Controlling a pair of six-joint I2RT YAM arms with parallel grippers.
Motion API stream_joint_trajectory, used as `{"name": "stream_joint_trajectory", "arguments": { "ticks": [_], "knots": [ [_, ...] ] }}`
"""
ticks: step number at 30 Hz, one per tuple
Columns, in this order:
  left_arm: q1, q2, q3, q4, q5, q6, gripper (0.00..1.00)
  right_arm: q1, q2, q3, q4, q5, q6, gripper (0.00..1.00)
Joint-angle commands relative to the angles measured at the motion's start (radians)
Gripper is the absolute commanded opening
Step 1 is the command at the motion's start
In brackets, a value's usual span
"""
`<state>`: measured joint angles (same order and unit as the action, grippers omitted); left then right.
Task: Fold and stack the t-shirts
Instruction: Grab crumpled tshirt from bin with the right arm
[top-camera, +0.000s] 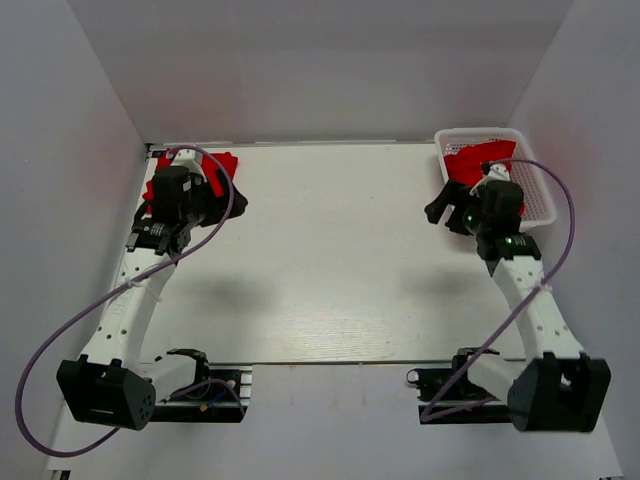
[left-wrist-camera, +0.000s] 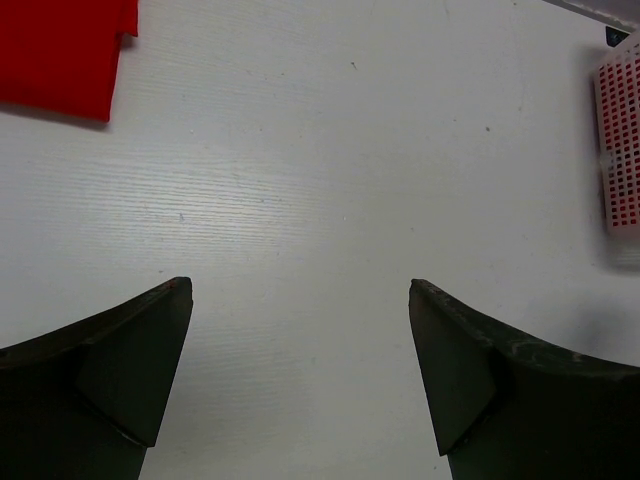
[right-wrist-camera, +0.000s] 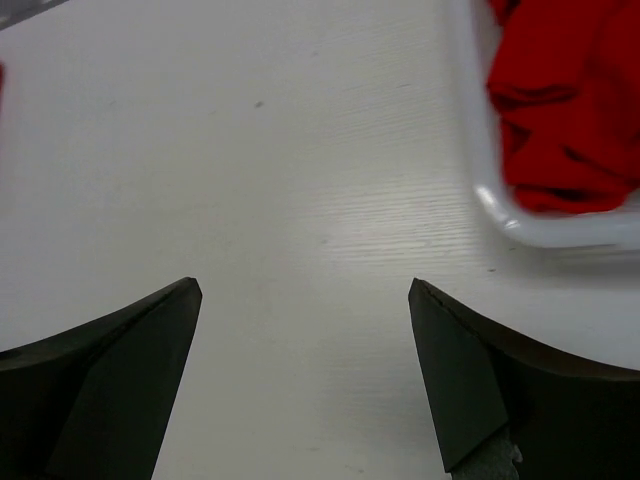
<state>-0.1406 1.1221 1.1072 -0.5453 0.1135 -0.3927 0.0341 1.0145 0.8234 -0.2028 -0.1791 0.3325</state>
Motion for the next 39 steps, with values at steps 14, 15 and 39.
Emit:
{"name": "stream_joint_trajectory", "arguments": {
  "ticks": [14, 15, 39],
  "knots": [
    [-0.002, 0.059, 0.034, -0.051, -0.103, -0.018, 1.00, -0.083, 0.810, 0.787, -0.289, 0.754, -0.133, 0.90],
    [-0.002, 0.068, 0.034, -0.062, -0.112, -0.018, 1.00, -0.092, 0.835, 0.857, -0.303, 0.751, -0.133, 0.90],
    [-0.002, 0.160, 0.071, -0.082, -0.146, -0.009, 1.00, -0.191, 1.147, 1.062, -0.319, 0.337, -0.098, 0.00]
  ]
}}
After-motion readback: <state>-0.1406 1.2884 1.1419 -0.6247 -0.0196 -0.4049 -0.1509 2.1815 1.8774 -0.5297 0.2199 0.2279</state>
